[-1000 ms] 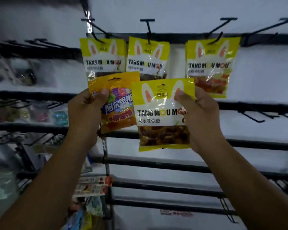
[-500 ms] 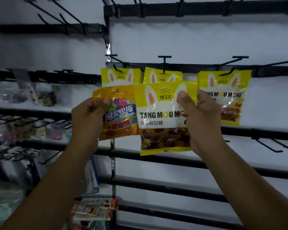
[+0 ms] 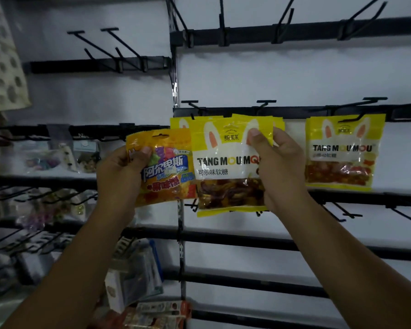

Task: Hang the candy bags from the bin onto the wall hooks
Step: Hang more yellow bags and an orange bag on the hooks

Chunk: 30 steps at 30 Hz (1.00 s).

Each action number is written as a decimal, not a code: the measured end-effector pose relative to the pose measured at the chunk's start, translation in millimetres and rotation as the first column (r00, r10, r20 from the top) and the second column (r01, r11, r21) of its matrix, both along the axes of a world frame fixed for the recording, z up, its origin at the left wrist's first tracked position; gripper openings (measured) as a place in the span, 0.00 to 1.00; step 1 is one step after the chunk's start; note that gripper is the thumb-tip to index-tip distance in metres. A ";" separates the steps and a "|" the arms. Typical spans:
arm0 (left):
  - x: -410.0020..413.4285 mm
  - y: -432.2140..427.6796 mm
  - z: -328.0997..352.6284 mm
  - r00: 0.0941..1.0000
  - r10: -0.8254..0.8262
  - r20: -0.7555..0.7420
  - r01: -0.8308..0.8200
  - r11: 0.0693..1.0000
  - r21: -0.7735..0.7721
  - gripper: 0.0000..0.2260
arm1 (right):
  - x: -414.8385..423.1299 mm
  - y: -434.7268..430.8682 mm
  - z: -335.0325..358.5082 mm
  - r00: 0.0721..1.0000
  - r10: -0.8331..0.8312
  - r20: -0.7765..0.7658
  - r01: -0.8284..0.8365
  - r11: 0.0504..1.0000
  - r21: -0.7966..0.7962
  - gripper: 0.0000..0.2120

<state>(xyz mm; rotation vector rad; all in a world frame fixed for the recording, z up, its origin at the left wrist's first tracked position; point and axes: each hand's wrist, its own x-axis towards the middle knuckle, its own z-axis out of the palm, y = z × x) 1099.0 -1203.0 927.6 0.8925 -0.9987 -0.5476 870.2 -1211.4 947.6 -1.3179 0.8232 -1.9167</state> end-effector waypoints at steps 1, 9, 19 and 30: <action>9.7 0.4 1.8 1.000 0.003 -0.011 -0.003 1.000 0.005 0.04 | 9.7 -1.1 3.5 1.000 0.002 0.015 -0.003 1.000 0.004 0.19; 75.3 -1.6 11.3 0.998 0.056 0.015 -0.057 0.998 0.013 0.07 | 56.8 -31.3 17.1 0.994 -0.110 0.000 0.110 0.993 0.038 0.35; 96.5 -10.6 -0.8 0.999 0.032 -0.012 -0.031 0.997 0.064 0.07 | 80.7 -66.3 19.3 0.991 -0.137 0.006 0.136 0.989 0.055 0.29; 100.9 -25.0 -7.0 0.999 0.020 -0.042 -0.017 0.997 0.069 0.05 | 88.4 -85.7 19.8 0.979 -0.182 0.090 0.172 0.980 0.104 0.16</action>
